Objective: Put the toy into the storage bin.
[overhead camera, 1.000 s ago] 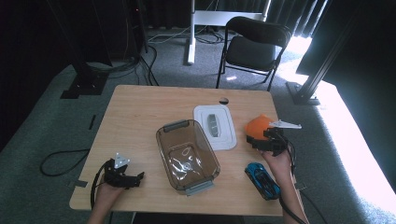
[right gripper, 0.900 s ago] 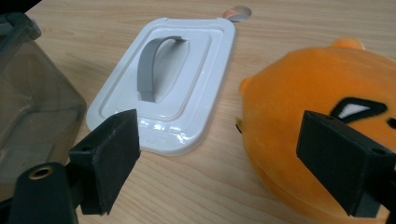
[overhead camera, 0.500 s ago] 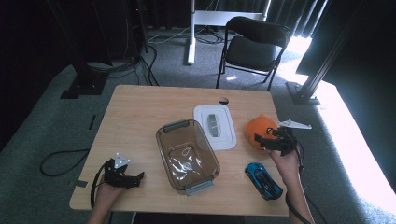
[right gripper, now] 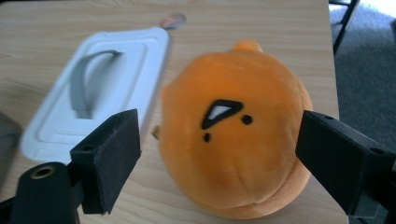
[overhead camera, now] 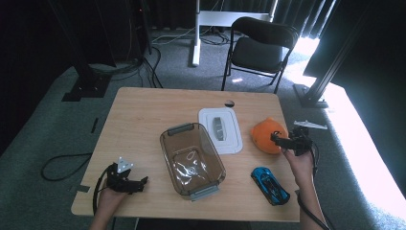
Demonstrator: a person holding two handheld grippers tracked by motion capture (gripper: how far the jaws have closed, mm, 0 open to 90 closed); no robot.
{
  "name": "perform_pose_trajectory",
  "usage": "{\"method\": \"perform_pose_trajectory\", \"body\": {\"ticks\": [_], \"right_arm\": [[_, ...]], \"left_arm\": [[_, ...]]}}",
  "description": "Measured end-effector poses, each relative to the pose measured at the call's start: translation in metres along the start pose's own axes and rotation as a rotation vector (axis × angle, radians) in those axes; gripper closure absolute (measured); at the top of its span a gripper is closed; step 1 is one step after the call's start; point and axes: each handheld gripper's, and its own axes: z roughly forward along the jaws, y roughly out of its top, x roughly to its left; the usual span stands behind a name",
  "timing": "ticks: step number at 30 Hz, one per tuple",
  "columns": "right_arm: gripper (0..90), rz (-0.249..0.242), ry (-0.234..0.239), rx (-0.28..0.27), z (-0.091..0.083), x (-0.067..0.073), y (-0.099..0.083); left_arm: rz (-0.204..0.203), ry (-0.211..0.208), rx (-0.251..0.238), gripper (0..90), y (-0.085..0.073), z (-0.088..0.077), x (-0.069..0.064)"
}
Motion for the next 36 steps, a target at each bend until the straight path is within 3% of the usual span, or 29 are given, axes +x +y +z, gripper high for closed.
{"method": "perform_pose_trajectory", "body": {"ticks": [9,14,25,36], "right_arm": [[17.8,0.025,-0.011,0.041,0.023,-0.008,0.007],[24.0,-0.035,-0.068,0.088,0.037,-0.006,0.004],[46.8,-0.032,-0.085,0.149,0.045,-0.008,0.0],[64.6,-0.065,-0.086,0.155,0.041,-0.004,0.001]], "left_arm": [[0.0,0.0,0.001,0.8,0.0,0.0,0.0],[0.0,0.0,0.001,0.9,0.0,0.0,0.0],[0.0,0.0,0.0,0.8,0.0,0.0,0.0],[0.0,0.0,0.0,0.8,0.0,0.0,0.0]]}}
